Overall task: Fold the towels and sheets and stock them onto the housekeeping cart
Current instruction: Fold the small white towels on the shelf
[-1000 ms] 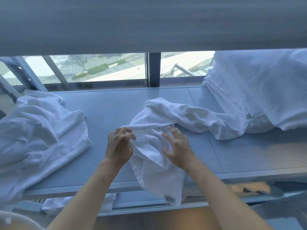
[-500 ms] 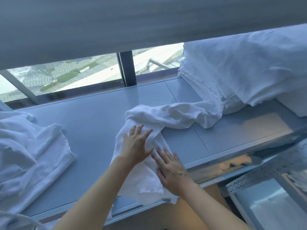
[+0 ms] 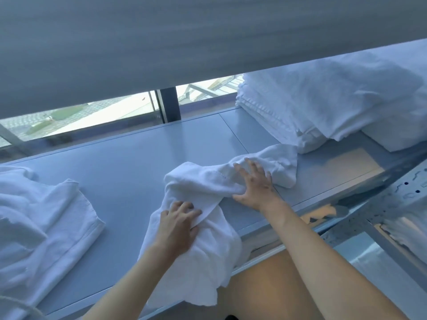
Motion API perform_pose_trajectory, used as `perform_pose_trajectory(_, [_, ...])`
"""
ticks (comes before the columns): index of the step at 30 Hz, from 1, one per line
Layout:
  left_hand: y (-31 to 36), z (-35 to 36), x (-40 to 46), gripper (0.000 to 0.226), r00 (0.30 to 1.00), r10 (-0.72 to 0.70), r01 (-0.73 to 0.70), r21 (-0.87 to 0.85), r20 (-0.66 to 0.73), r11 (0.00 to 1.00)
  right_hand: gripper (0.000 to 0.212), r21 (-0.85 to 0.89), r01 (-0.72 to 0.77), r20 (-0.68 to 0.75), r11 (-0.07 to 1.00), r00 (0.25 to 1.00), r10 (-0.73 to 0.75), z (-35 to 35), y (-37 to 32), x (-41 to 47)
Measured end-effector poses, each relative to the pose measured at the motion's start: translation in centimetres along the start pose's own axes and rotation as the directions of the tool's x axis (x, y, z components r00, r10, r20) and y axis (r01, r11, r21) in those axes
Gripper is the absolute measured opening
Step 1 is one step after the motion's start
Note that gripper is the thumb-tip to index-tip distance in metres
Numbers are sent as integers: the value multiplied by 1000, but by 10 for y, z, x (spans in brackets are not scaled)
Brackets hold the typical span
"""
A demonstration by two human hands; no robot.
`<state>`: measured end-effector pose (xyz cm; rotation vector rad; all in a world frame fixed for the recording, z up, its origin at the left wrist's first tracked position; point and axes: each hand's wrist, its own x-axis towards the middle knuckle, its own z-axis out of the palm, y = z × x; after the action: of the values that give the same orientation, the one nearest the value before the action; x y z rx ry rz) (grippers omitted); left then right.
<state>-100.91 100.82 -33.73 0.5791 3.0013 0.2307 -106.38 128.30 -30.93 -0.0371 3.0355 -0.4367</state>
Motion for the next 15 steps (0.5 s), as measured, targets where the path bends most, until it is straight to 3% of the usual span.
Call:
perform_pose_trajectory(3, [-11,-4,-26,39,1000,-15,15,-24,4,1000,92,-86,36,183,996,983,-19,15,-15,20])
perform_pose_trajectory(6, [-16,-13,-37,50,996,-50,46,-49,-80,998,73,-158,59,77,986,996,-47,35,-30,20])
perform_pose_trajectory(10, [-10,-26,-21,74,981,-20,7,-70,-194,997,65,-163,139,-26,977,989,-145,44,-37,10])
perform_pose_trajectory(13, [9,-28,8,94,994,-49,48,-12,-94,999,59,-83,217,-53,973,974,-221,40,-34,2])
perform_pose_trajectory(15, [25,-21,27,91,998,-58,58,24,-1,998,58,-20,271,-129,962,954,-271,37,-23,-6])
